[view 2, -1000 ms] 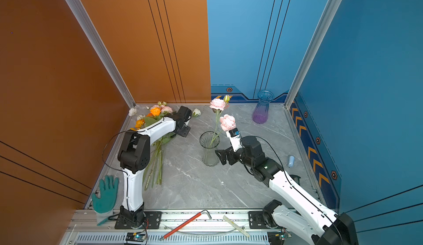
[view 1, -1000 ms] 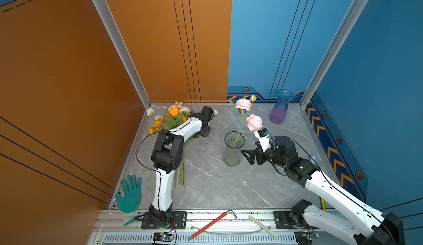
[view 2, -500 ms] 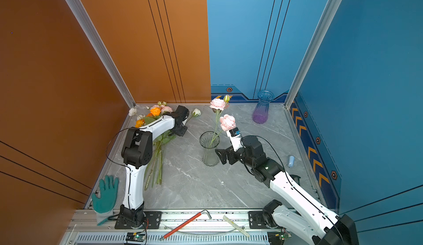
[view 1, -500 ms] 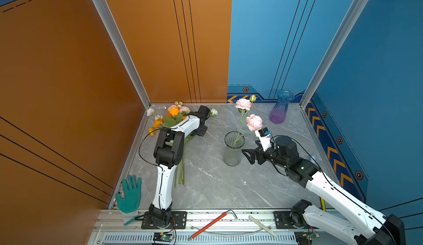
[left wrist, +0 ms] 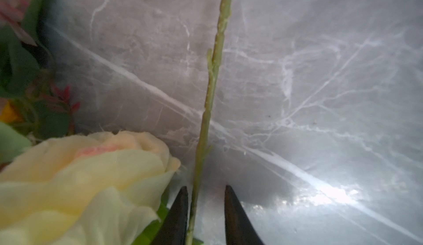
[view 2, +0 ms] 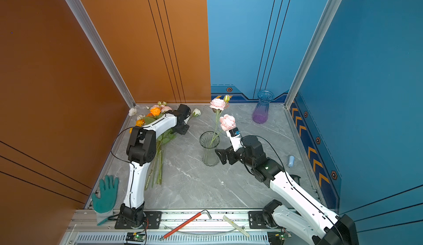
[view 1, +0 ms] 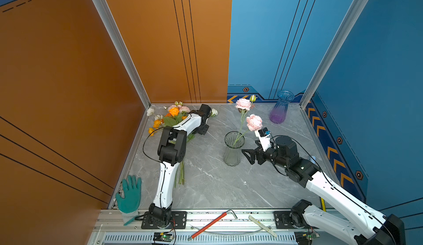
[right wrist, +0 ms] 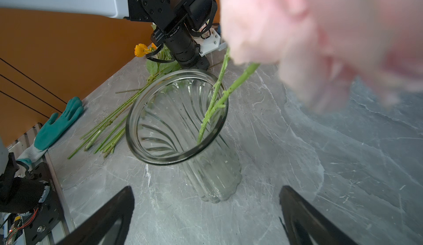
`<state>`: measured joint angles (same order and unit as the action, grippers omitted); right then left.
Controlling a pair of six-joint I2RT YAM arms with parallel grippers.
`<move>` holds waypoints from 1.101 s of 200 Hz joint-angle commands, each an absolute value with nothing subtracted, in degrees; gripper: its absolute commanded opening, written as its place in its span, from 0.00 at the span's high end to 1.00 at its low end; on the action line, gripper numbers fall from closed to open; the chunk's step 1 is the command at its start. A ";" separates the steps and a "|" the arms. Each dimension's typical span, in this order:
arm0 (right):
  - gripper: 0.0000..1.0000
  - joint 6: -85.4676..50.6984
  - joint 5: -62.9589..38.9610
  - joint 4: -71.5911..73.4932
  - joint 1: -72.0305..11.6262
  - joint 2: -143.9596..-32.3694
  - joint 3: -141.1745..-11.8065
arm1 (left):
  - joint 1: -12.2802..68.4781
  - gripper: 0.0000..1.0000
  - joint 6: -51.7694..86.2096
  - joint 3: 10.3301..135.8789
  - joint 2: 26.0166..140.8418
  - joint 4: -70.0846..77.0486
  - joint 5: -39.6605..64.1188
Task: Arrange flowers in a vase
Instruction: Pick up the flower from the top-center of the table.
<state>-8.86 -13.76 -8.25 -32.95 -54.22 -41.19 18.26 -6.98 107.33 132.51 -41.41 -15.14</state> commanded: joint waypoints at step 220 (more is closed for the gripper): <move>0.00 -9.18 -16.75 -6.49 -31.46 -50.67 -39.58 | 21.53 1.00 9.57 87.83 86.17 -30.30 1.10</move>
